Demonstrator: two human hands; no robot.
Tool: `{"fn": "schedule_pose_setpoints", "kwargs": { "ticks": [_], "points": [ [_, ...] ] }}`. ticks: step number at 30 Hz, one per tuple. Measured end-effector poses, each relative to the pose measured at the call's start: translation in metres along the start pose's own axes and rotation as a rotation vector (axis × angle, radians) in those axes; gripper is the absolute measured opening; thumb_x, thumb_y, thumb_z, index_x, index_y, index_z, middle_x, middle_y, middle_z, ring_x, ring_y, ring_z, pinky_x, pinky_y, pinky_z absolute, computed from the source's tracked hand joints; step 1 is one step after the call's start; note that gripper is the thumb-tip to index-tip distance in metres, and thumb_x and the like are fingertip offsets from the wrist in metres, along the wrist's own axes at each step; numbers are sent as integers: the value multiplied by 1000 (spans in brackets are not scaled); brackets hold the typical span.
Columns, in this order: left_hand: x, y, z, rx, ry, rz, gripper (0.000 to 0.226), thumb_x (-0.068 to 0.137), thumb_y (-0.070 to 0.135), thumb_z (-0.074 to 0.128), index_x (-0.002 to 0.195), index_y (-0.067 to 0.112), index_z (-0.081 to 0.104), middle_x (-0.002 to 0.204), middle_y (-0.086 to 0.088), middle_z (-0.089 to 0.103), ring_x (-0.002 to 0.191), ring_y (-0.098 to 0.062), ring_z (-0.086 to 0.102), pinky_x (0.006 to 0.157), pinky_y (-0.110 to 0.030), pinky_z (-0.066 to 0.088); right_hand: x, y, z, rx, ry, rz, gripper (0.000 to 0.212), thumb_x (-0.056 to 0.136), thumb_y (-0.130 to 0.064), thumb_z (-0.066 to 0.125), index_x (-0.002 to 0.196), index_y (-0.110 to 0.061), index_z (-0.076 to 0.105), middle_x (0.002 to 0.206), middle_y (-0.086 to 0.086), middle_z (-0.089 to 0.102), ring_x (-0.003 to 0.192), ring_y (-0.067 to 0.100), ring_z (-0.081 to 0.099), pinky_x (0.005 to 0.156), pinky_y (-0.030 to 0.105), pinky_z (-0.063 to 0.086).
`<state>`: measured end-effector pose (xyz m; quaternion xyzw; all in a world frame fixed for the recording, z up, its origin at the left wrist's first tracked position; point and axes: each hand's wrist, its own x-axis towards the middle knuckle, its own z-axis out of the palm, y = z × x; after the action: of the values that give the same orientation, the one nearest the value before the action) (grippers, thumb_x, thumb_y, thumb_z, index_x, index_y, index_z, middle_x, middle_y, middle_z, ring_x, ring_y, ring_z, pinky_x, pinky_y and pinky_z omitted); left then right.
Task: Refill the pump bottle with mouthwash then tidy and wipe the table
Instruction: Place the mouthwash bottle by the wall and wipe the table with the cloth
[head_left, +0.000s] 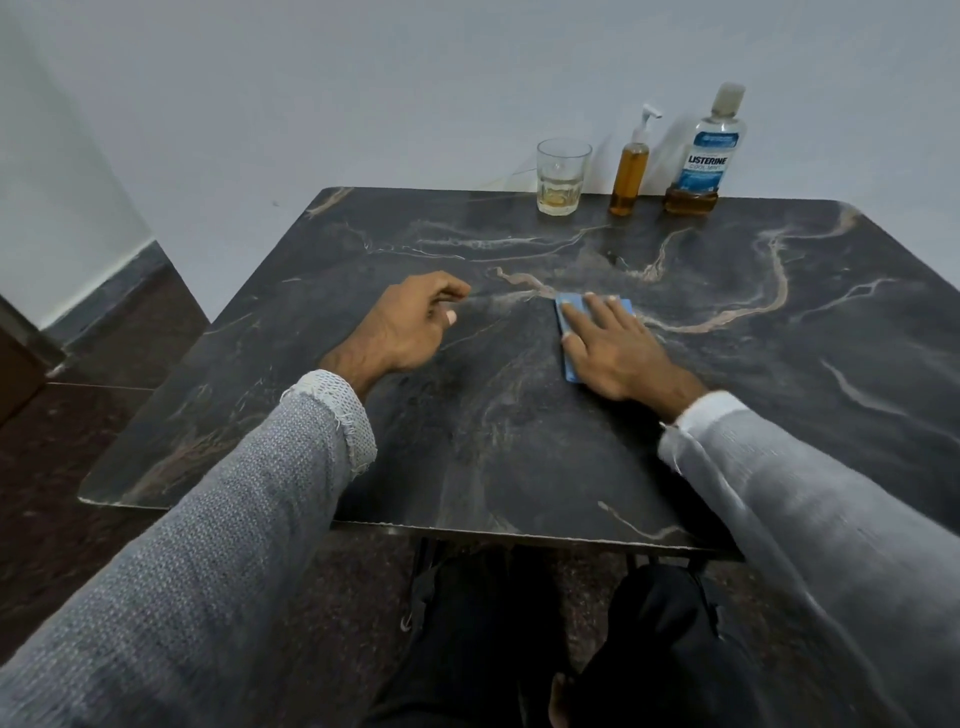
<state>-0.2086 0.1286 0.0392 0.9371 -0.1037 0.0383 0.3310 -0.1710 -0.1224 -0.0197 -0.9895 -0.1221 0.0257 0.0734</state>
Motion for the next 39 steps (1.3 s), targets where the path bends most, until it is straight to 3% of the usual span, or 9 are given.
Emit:
{"fn": "schedule_pose_setpoints", "kwargs": {
  "ticks": [6, 13, 20, 26, 30, 34, 39],
  "points": [
    [13, 20, 19, -20, -11, 10, 36, 95, 1, 52, 130, 9, 57, 134, -6, 60, 126, -18, 54, 112, -32, 38, -38, -33, 16, -21, 29, -99, 60, 100, -49, 16, 154, -26, 6, 163, 7, 1, 149, 30, -2, 117, 45, -2],
    [25, 23, 30, 33, -39, 28, 35, 93, 3, 56, 128, 9, 58, 129, -7, 63, 120, -20, 59, 106, -28, 42, 19, -53, 12, 3, 20, -198, 57, 100, -47, 19, 154, -29, 13, 162, 9, 7, 149, 29, 3, 117, 46, 2],
    [26, 26, 35, 118, -107, 23, 41, 92, 11, 61, 133, 14, 55, 136, -5, 58, 124, -22, 55, 108, -39, 42, 35, -25, 2, 10, 24, -110, 56, 100, -42, 20, 153, -26, 15, 162, 9, 9, 148, 31, 6, 118, 46, 6],
    [28, 45, 54, 192, -158, 61, 47, 93, 23, 62, 137, 16, 49, 141, -5, 54, 129, -22, 50, 109, -33, 37, -30, 9, 1, 2, 50, -113, 56, 100, -42, 21, 154, -25, 17, 162, 6, 12, 148, 28, 9, 120, 42, 7],
    [31, 57, 69, 180, -215, 88, 53, 91, 27, 65, 139, 14, 46, 141, -4, 52, 129, -21, 49, 108, -30, 35, -60, 60, -3, -68, 116, 20, 59, 98, -45, 21, 153, -24, 21, 160, 7, 17, 147, 28, 11, 119, 44, 8],
    [39, 62, 78, 213, -272, 91, 62, 86, 32, 71, 139, 13, 45, 138, -6, 54, 127, -23, 51, 108, -35, 39, -40, 101, -16, -12, 85, 188, 60, 97, -43, 21, 152, -20, 19, 160, 11, 13, 147, 32, 7, 117, 47, 5],
    [50, 61, 77, 261, -290, 120, 67, 78, 36, 78, 134, 11, 51, 132, -8, 55, 122, -23, 50, 105, -36, 40, 11, 94, -25, 4, 33, 195, 58, 99, -40, 22, 153, -20, 14, 160, 15, 9, 147, 37, 6, 118, 51, 5]
  ]
}}
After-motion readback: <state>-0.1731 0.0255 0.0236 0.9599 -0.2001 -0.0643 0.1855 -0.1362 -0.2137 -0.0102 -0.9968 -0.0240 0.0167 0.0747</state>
